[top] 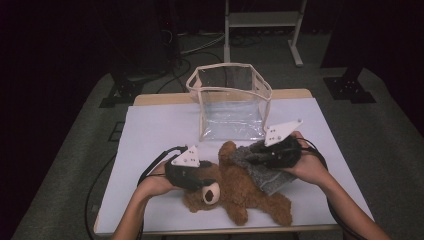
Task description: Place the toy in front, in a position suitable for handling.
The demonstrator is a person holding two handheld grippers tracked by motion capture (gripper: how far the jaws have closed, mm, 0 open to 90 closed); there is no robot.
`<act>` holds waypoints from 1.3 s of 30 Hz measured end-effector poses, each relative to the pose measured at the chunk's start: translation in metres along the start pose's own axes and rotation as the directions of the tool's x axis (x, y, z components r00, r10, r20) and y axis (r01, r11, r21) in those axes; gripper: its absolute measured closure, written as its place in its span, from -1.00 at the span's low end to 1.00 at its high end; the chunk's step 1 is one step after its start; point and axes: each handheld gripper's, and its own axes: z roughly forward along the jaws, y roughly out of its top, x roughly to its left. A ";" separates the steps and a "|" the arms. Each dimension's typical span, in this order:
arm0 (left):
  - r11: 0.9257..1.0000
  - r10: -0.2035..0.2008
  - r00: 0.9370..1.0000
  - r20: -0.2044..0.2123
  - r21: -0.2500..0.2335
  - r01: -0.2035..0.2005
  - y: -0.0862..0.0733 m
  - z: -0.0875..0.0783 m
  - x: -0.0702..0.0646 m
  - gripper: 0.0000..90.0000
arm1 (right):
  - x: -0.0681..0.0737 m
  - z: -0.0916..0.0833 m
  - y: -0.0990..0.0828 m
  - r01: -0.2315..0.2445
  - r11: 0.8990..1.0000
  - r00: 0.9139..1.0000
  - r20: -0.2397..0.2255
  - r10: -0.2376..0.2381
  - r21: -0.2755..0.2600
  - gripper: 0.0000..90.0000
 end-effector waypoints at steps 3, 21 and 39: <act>1.000 0.004 1.000 0.001 0.000 -0.004 0.000 0.000 -0.001 0.00 | 0.000 0.012 0.016 0.018 1.000 1.000 -0.016 -0.018 -0.008 0.66; 1.000 0.000 1.000 0.005 -0.002 0.000 -0.001 -0.001 -0.002 0.00 | -0.015 0.016 -0.014 -0.047 0.994 0.998 -0.041 0.051 0.096 0.66; 1.000 0.003 1.000 0.015 -0.003 -0.003 -0.001 -0.001 -0.002 0.00 | -0.019 -0.010 -0.044 -0.116 0.991 0.993 0.012 0.115 0.061 0.66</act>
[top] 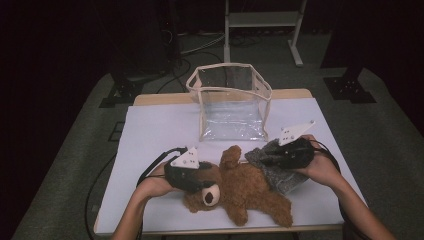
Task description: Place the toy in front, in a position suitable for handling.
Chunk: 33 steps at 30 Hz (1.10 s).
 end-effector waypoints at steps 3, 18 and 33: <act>1.000 0.003 1.000 -0.001 -0.001 -0.003 0.000 0.000 0.000 0.00 | -0.004 -0.003 -0.013 -0.040 0.999 0.999 -0.009 0.040 -0.011 0.66; 1.000 0.001 1.000 0.008 -0.008 -0.001 0.000 0.000 0.002 0.00 | -0.017 -0.025 -0.020 -0.083 0.994 0.996 0.038 0.086 -0.070 0.66; 1.000 0.008 1.000 0.005 -0.005 -0.008 0.001 0.001 0.002 -0.01 | -0.025 -0.043 -0.042 -0.124 0.992 0.987 0.095 0.126 -0.035 0.66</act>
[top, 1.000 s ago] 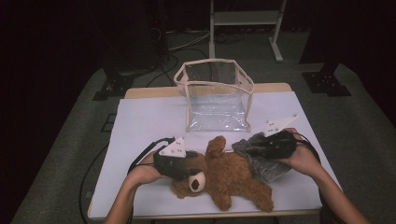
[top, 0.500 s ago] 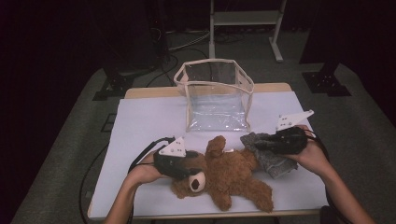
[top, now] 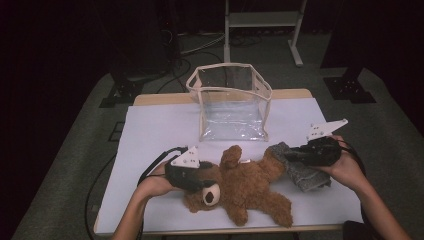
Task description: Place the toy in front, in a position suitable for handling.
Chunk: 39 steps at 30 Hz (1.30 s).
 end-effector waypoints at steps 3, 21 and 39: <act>1.000 -0.004 1.000 0.000 -0.004 0.004 0.000 0.000 0.000 -0.01 | 0.007 0.003 0.014 0.036 0.999 0.999 -0.012 -0.037 -0.011 0.66; 1.000 -0.008 1.000 0.000 -0.005 0.008 -0.001 0.000 0.000 -0.01 | -0.012 0.028 0.002 -0.020 0.999 0.999 -0.027 0.021 0.041 0.66; 1.000 -0.016 1.000 0.004 -0.009 0.016 -0.002 0.000 0.001 -0.02 | 0.021 0.026 0.005 0.058 0.998 0.991 -0.118 -0.062 -0.034 0.65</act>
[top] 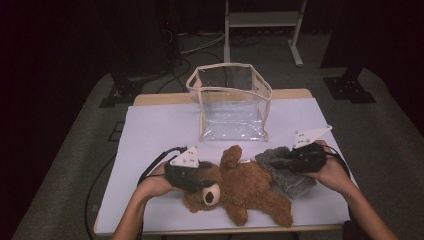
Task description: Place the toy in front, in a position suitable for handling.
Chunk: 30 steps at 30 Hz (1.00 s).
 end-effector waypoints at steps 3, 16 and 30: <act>1.000 -0.001 1.000 0.001 0.002 0.001 0.001 0.001 0.000 -0.02 | -0.007 -0.007 -0.015 -0.043 0.999 0.999 0.016 0.043 -0.005 0.65; 1.000 0.003 1.000 0.002 0.007 -0.003 0.001 0.000 0.000 -0.02 | 0.030 0.002 0.001 0.076 0.997 0.997 -0.032 -0.077 -0.029 0.65; 1.000 0.011 1.000 0.004 0.010 -0.011 0.002 0.002 0.000 -0.02 | 0.024 0.016 0.025 0.086 0.996 0.996 -0.031 -0.087 -0.030 0.65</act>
